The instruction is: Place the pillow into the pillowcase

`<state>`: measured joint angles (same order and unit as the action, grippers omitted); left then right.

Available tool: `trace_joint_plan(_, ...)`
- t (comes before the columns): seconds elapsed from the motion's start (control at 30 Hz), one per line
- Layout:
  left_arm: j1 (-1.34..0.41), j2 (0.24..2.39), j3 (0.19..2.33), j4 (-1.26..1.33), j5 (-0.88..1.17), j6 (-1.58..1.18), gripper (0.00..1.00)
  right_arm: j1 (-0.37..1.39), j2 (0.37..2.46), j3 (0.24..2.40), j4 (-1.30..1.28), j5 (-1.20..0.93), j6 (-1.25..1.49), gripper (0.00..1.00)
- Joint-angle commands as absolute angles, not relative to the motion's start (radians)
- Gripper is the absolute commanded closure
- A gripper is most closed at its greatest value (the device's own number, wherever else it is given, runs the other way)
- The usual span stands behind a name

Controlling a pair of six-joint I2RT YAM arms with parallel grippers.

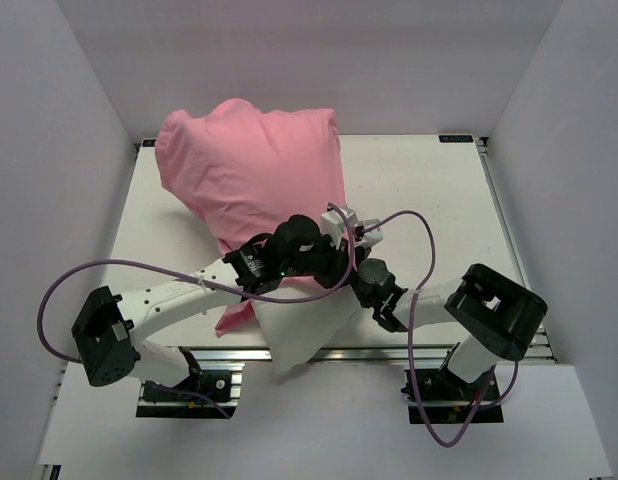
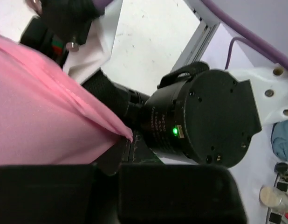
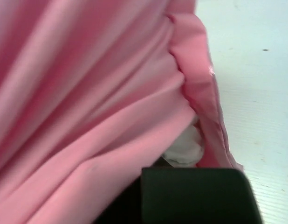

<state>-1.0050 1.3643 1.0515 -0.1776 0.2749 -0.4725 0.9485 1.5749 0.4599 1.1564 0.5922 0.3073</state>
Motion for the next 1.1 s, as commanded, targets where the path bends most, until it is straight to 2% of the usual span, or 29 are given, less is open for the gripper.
trace_joint_plan(0.0, -1.201, 1.402, 1.051, -0.333, 0.657, -0.506, 1.0, 0.927, 1.531, 0.551, 1.888, 0.774, 0.317, 1.0)
trace_joint_plan(0.2, -1.203, 1.277, 0.95, -0.31, 0.603, -0.581, 1.0, 0.894, 1.5, 0.54, 1.888, 0.834, 0.296, 1.0)
trace_joint_plan(0.23, -1.201, 1.266, 0.953, -0.358, 0.56, -0.59, 1.0, 0.896, 1.474, 0.535, 1.89, 0.833, 0.279, 1.0)
trace_joint_plan(0.33, -1.198, 1.255, 1.014, -0.55, 0.246, -0.655, 1.0, 0.896, 1.404, 0.477, 1.89, 0.779, 0.23, 1.0)
trace_joint_plan(0.37, -1.189, 1.259, 1.034, -0.595, 0.104, -0.693, 0.89, 0.896, 1.385, 0.428, 1.885, 0.778, 0.23, 1.0)
trace_joint_plan(0.4, -1.184, 1.265, 1.073, -0.626, 0.06, -0.701, 0.46, 0.896, 1.365, 0.404, 1.872, 0.784, 0.239, 0.97)
trace_joint_plan(0.43, -1.181, 1.266, 1.09, -0.665, 0.026, -0.703, 0.1, 0.894, 1.324, 0.381, 1.844, 0.788, 0.253, 0.9)
trace_joint_plan(0.47, -1.178, 1.261, 1.106, -0.673, -0.039, -0.704, 0.02, 0.896, 1.306, 0.361, 1.745, 0.787, 0.262, 0.81)
trace_joint_plan(0.57, -1.177, 1.233, 1.181, -0.722, -0.128, -0.698, 0.02, 0.896, 1.224, 0.389, 1.466, 0.778, 0.33, 0.64)
trace_joint_plan(0.6, -1.177, 1.227, 1.216, -0.77, -0.159, -0.701, 0.02, 0.896, 1.198, 0.434, 1.252, 0.779, 0.369, 0.6)
trace_joint_plan(0.7, -1.177, 1.194, 1.245, -0.877, -0.279, -0.739, 0.02, 0.891, 1.184, 0.527, 0.919, 0.787, 0.402, 0.49)
trace_joint_plan(0.73, -1.175, 1.177, 1.252, -0.9, -0.307, -0.759, 0.02, 0.891, 1.183, 0.554, 0.847, 0.779, 0.394, 0.39)
trace_joint_plan(0.8, -1.173, 1.155, 1.252, -0.961, -0.368, -0.82, 0.02, 0.885, 1.186, 0.615, 0.626, 0.75, 0.37, 0.27)
trace_joint_plan(0.83, -1.173, 1.143, 1.243, -0.975, -0.382, -0.837, 0.02, 0.882, 1.189, 0.685, 0.551, 0.705, 0.333, 0.12)
trace_joint_plan(0.93, -1.169, 1.06, 1.195, -1.061, -0.462, -0.999, 0.02, 0.876, 1.216, 0.841, 0.265, 0.556, 0.238, 0.11)
trace_joint_plan(1.07, -1.164, 0.926, 1.073, -1.256, -0.567, -1.272, 0.02, 0.876, 1.226, 0.939, 0.043, 0.361, 0.064, 0.11)
